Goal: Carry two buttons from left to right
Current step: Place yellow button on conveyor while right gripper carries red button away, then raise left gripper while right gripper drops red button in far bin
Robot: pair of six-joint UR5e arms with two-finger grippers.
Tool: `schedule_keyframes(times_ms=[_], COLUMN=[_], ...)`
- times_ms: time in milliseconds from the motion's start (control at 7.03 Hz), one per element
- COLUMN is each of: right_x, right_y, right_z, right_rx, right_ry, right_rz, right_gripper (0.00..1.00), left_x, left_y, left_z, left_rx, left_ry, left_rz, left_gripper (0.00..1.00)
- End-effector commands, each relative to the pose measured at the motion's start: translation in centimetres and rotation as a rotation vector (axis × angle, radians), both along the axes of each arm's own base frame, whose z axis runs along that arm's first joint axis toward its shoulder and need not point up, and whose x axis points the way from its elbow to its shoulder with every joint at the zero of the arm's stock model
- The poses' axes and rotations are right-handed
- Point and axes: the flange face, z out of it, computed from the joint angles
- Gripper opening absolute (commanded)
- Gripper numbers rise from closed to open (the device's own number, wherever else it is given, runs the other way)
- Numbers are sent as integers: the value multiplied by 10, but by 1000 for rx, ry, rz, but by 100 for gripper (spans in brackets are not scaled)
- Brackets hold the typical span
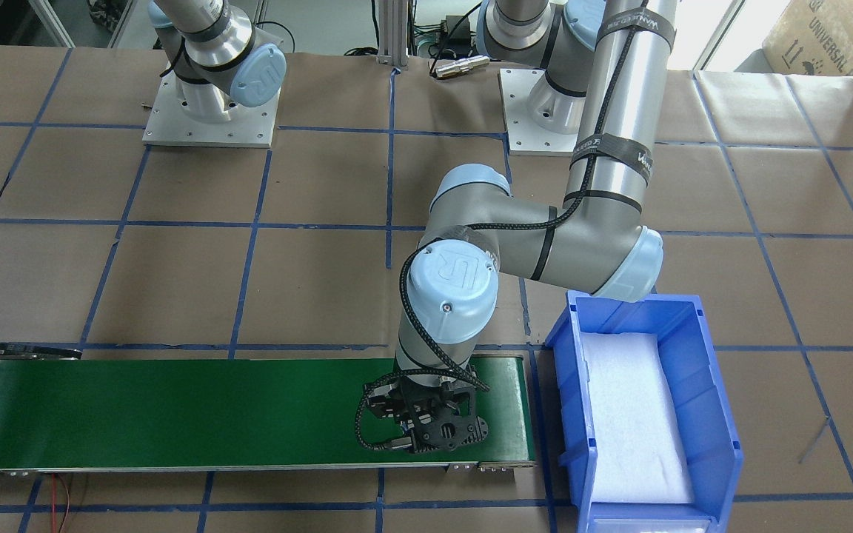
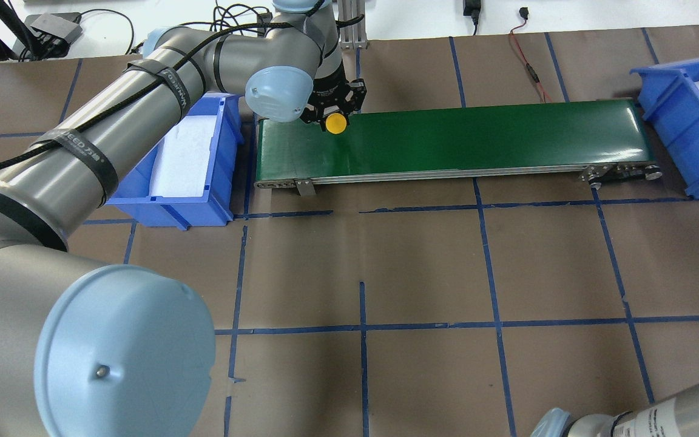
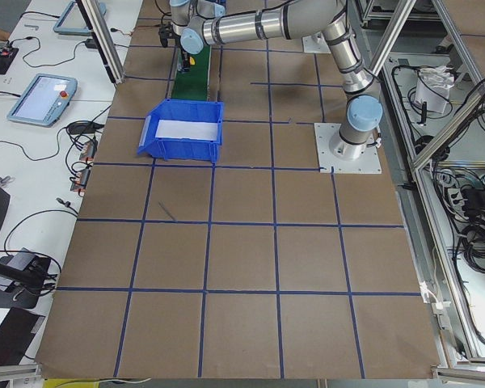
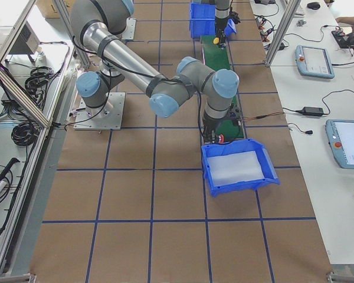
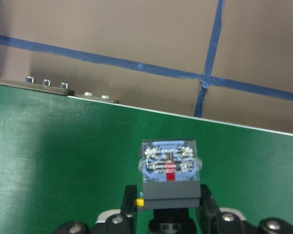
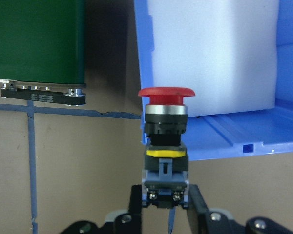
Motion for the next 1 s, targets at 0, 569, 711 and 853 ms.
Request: schedule_keyframes(times_ms=[0, 569, 711, 853], right_x=[-41, -64, -65, -66], right_y=[-26, -51, -52, -54], right_z=[-24, -55, -63, -75], right_rx=[7, 20, 26, 37], right_ry=[-7, -17, -22, -30], right_rz=[-9, -9, -9, -9], right_gripper=[8, 8, 8, 8], left_x=[0, 69, 100, 128], left_y=[1, -9, -6, 5], left_z=[2, 42, 68, 95], left_rx=[-1, 17, 26, 59], left_ry=[2, -15, -21, -28], left_rz=[-1, -33, -54, -101], left_gripper=[100, 100, 100, 100])
